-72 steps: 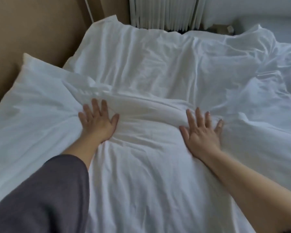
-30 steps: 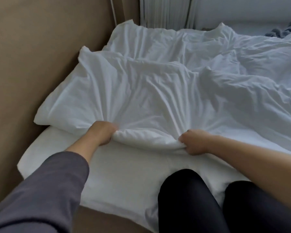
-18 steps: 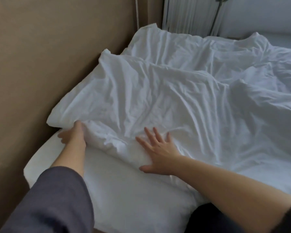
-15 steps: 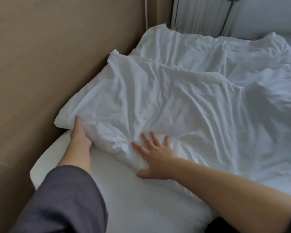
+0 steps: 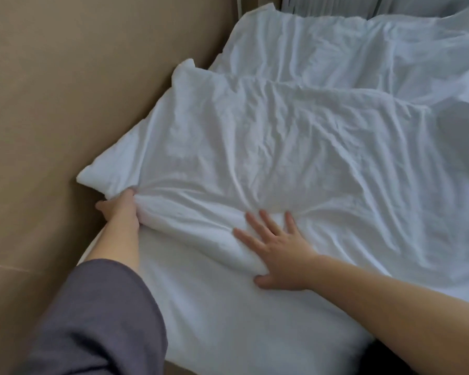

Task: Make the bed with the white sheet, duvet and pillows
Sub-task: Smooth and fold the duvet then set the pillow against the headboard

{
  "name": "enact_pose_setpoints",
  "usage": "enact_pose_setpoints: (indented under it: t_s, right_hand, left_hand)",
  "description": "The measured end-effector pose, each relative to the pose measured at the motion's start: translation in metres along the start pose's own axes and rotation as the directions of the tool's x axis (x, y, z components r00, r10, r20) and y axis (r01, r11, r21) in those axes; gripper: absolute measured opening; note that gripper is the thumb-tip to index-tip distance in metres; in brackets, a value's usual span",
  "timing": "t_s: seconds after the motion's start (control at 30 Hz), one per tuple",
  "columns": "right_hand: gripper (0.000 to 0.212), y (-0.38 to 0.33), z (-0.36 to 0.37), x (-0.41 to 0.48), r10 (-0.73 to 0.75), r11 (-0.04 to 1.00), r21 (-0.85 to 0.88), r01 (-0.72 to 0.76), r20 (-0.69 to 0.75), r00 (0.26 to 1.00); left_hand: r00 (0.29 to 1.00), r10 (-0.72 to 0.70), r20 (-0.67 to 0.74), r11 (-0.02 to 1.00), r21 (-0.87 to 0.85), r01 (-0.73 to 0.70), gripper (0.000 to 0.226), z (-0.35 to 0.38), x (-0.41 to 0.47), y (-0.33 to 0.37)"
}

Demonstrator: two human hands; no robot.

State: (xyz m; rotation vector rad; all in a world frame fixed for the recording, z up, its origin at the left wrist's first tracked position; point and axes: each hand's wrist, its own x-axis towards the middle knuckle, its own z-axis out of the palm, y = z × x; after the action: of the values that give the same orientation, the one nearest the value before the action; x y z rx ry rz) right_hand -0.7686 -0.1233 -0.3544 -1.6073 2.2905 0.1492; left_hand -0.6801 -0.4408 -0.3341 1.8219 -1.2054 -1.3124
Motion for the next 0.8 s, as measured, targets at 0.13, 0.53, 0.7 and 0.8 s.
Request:
enact_pose_setpoints:
  t_s: [0.13, 0.53, 0.7, 0.8]
  right_hand:
    - [0.097, 0.001, -0.002, -0.016, 0.034, 0.999, 0.018, -0.034, -0.005, 0.999]
    - [0.088, 0.115, 0.043, -0.216, 0.382, 0.918, 0.111, -0.380, 0.007, 0.924]
    - [0.094, 0.153, 0.060, -0.325, 0.581, 0.805, 0.117, -0.581, 0.040, 0.813]
    - [0.101, 0.181, 0.065, -0.367, 0.656, 0.746, 0.127, -0.654, 0.031, 0.754]
  left_hand:
    - [0.934, 0.355, 0.042, 0.789, 0.523, -0.323, 0.093, 0.002, -0.036, -0.009]
    - [0.081, 0.205, 0.975, -0.186, 0.120, -0.975, 0.074, 0.087, -0.270, -0.116]
    - [-0.134, 0.041, 0.990, -0.293, -0.117, -0.949, 0.073, 0.126, -0.378, -0.137]
    - [-0.206, -0.005, 0.978, -0.333, -0.196, -0.922, 0.072, 0.148, -0.439, -0.146]
